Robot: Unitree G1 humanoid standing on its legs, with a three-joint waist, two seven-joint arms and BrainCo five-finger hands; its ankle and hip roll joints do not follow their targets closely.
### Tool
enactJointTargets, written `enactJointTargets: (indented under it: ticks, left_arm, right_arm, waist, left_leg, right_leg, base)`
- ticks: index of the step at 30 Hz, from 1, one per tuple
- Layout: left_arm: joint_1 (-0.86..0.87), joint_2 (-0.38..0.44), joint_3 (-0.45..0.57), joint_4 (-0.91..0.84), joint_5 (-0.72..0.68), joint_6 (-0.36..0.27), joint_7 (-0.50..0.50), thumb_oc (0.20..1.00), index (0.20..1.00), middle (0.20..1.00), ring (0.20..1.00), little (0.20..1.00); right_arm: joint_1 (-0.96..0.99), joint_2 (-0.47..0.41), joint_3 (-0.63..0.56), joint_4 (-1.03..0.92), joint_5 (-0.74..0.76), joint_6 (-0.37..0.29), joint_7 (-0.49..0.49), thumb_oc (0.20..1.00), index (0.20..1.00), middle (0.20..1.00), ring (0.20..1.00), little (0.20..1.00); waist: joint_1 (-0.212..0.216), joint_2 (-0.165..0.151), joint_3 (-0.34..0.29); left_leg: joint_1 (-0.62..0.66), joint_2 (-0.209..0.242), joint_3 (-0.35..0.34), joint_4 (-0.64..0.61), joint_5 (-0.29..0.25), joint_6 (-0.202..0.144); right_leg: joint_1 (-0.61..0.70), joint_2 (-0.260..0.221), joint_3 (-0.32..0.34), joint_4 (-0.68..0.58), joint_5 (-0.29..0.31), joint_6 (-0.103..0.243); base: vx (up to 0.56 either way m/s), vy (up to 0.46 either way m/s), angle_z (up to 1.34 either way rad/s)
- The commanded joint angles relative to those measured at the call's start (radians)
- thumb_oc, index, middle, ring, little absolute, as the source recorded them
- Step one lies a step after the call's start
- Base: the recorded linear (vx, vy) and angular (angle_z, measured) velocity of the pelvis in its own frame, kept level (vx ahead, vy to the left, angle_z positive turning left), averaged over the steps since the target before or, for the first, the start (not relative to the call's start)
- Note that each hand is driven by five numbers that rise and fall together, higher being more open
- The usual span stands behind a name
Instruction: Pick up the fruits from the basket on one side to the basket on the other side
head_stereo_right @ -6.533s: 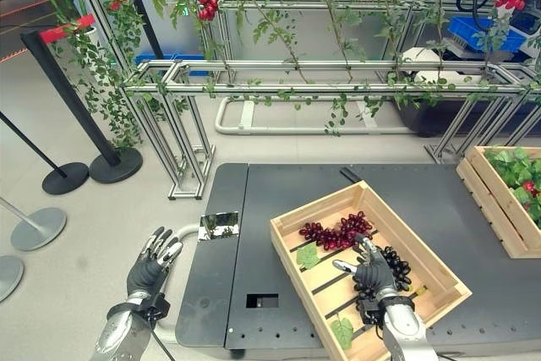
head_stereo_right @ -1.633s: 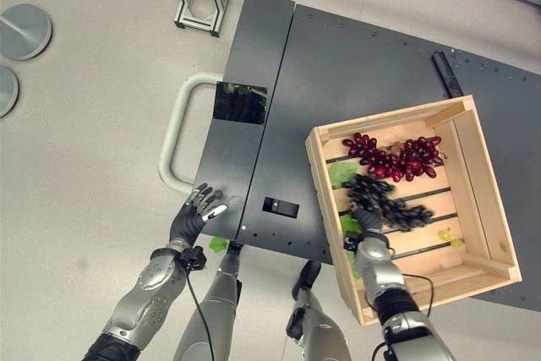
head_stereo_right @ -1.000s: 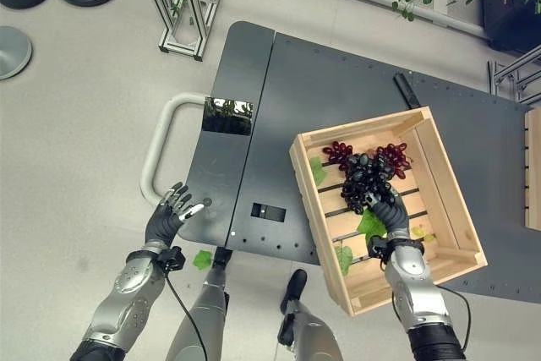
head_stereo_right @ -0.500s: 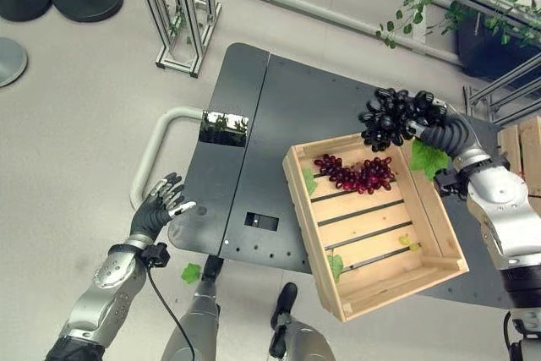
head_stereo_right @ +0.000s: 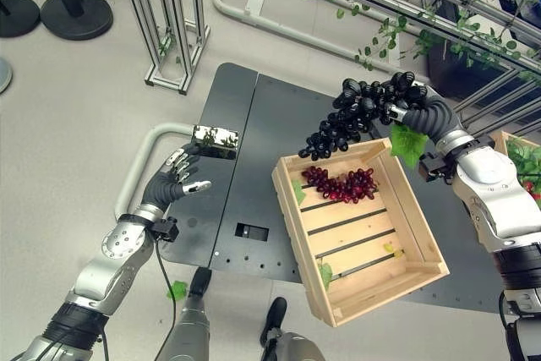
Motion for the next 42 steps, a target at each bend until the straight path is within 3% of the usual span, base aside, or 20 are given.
enactJointTargets:
  ticks: [1, 16, 28, 42]
  left_arm:
    - [-0.050, -0.001, -0.059, 0.004, 0.062, -0.043, -0.011, 1.000, 1.000, 1.000, 1.000, 1.000]
    - [-0.150, -0.057, -0.223, 0.056, 0.192, -0.053, -0.036, 1.000, 1.000, 1.000, 1.000, 1.000]
    - [-0.115, -0.139, -0.239, 0.094, 0.184, -0.037, -0.015, 1.000, 1.000, 1.000, 1.000, 1.000]
    - [-0.137, -0.238, -0.231, 0.198, 0.152, -0.038, 0.089, 1.000, 1.000, 1.000, 1.000, 1.000]
  right_arm:
    - [-0.102, 0.027, 0.099, -0.004, 0.059, -0.051, -0.011, 0.200, 0.200, 0.200, 0.200, 0.200]
    - [-0.048, 0.321, 0.183, -0.007, 0.031, -0.044, 0.002, 0.200, 0.200, 0.200, 0.200, 0.200]
    - [0.014, 0.481, 0.224, -0.003, 0.009, -0.035, -0.007, 0.200, 0.200, 0.200, 0.200, 0.200]
    - [0.030, 0.708, 0.343, -0.036, 0.038, -0.050, -0.035, 0.200, 0.200, 0.200, 0.200, 0.200]
  waist:
    - [-0.023, -0.020, -0.173]
    - [-0.027, 0.026, -0.275]
    - [-0.024, 0.041, -0.323]
    - [-0.031, 0.057, -0.353]
  left_leg:
    - [0.052, -0.007, -0.007, -0.007, -0.142, 0.023]
    - [0.111, 0.000, 0.002, -0.019, -0.167, 0.018]
    - [0.138, 0.007, 0.006, -0.027, -0.178, 0.019]
    - [0.166, 0.006, 0.016, -0.013, -0.196, 0.022]
  right_leg:
    - [-0.059, -0.053, 0.039, 0.062, -0.088, 0.033]
    - [0.012, -0.047, 0.032, 0.042, -0.104, 0.035]
    - [0.043, -0.041, 0.031, 0.027, -0.108, 0.033]
    - [0.071, -0.040, 0.044, 0.030, -0.118, 0.029]
  base:
    - [0.05, -0.003, -0.02]
    - [0.06, 0.000, -0.01]
    - [0.03, 0.000, -0.01]
    - [0.01, 0.004, -0.03]
